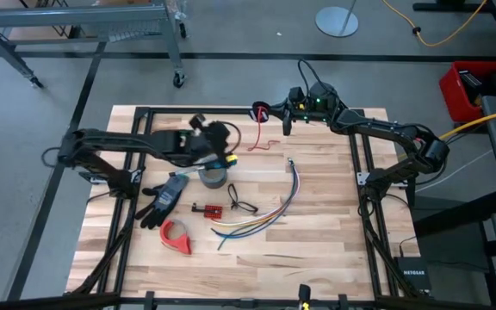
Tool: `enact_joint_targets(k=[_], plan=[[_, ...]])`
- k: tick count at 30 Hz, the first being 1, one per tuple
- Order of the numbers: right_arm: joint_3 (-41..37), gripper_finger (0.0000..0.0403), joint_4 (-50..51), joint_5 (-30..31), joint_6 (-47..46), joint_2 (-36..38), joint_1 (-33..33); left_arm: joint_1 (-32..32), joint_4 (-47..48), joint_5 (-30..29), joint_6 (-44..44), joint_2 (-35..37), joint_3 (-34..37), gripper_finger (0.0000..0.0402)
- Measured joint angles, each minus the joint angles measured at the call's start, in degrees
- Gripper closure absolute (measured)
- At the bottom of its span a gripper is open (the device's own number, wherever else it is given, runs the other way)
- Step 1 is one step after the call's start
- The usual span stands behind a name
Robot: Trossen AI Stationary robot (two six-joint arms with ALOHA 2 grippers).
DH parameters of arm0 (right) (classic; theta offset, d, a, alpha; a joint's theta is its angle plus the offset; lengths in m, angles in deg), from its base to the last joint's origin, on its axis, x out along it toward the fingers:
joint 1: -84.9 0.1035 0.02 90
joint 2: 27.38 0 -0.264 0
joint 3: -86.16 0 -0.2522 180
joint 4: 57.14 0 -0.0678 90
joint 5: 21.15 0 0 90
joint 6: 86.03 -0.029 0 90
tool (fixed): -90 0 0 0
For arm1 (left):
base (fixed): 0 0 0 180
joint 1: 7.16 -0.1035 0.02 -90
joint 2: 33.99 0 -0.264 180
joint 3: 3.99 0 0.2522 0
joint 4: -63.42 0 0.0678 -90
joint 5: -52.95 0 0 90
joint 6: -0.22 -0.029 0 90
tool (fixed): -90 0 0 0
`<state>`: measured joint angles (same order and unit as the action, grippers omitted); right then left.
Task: Coil cords
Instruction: Coil the red wire on the spool
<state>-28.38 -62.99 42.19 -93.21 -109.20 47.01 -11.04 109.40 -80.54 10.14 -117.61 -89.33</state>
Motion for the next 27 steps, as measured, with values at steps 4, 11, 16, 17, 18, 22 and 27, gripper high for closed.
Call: enact_joint_targets(k=[4, 11, 16, 17, 18, 22, 27], plan=[[0.0, 0.0402, 0.0, 0.0, 0.0, 0.0, 0.0, -0.9, -1.6, -0.2, 0.3, 7.5, 7.0, 0.0324], [0.0, 0.0402, -1.0, 0.0, 0.0, 0.0, 0.0, -1.2, -24.1, 3.7, -2.3, 18.9, 23.7, 0.0324], [0.0, 0.0402, -2.9, -0.1, -0.7, 0.0, 0.0, -1.2, -51.7, 7.7, -4.6, 19.8, 33.4, 0.0324], [0.0, 0.0402, -3.3, -0.1, -1.2, 0.0, 0.1, -1.2, -55.8, 7.7, -4.1, 19.2, 34.7, 0.0324], [0.0, 0.0402, -3.5, -0.4, -1.4, 0.0, 0.2, -1.3, -59.0, 7.7, -3.1, 18.5, 35.5, 0.0324], [0.0, 0.0402, -5.4, -1.9, -1.5, 0.0, 1.0, -2.5, -63.0, 7.7, 6.2, 15.6, 36.8, 0.0324], [0.0, 0.0402, -7.4, -2.5, -1.5, 0.0, 2.0, -3.5, -62.8, 8.5, 15.2, 11.5, 37.0, 0.0324]])
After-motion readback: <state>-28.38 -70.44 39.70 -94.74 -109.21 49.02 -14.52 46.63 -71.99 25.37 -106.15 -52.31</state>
